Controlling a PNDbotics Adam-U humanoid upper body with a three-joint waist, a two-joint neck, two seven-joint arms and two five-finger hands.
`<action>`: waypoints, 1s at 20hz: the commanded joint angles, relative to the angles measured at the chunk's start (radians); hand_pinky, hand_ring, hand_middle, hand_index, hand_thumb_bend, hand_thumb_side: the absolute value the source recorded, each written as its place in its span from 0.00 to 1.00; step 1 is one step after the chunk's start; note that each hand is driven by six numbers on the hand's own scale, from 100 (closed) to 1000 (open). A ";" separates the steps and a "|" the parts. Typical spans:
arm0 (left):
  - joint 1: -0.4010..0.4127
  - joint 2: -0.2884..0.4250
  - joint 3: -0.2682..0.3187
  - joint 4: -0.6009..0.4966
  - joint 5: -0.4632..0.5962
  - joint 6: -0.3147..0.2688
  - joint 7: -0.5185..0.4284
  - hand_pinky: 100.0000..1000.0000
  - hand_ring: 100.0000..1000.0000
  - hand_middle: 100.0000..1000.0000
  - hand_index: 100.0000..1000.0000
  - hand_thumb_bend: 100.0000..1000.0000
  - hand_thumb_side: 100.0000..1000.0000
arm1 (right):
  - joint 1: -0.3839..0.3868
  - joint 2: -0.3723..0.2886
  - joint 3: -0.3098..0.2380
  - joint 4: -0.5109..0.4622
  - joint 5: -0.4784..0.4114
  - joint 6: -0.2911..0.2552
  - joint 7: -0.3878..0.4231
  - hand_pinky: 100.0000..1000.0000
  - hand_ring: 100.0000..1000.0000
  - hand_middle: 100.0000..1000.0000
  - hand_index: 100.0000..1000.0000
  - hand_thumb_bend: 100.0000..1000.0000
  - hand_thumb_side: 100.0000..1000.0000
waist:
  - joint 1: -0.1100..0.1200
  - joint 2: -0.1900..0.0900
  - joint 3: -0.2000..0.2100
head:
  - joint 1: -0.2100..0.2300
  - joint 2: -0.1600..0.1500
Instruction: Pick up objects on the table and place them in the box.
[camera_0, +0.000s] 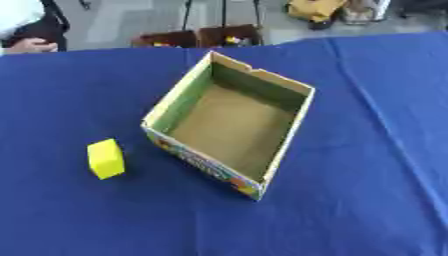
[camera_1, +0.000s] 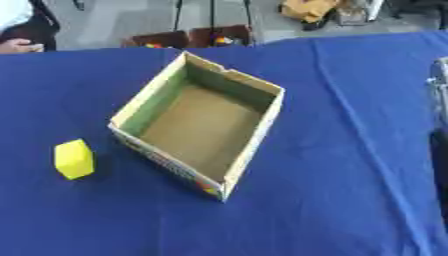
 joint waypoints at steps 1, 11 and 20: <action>0.000 0.034 0.019 -0.014 -0.011 0.007 0.007 0.59 0.67 0.75 0.95 0.00 1.00 | -0.015 -0.032 -0.005 -0.017 0.009 0.001 -0.003 0.73 0.74 0.60 0.79 0.00 0.44 | 0.012 0.004 0.003 | 0.003 0.009; 0.028 0.061 0.031 -0.014 -0.074 0.052 0.019 0.58 0.66 0.75 0.96 0.00 1.00 | -0.010 -0.037 -0.011 -0.017 0.018 0.007 -0.007 0.73 0.74 0.59 0.79 0.00 0.44 | 0.017 0.009 0.006 | 0.006 0.013; 0.085 0.233 0.060 -0.011 -0.201 0.179 -0.071 0.64 0.71 0.83 1.00 0.00 0.96 | -0.007 -0.047 -0.005 -0.017 0.020 0.011 0.000 0.73 0.74 0.59 0.79 0.00 0.45 | 0.026 0.009 0.011 | 0.010 0.001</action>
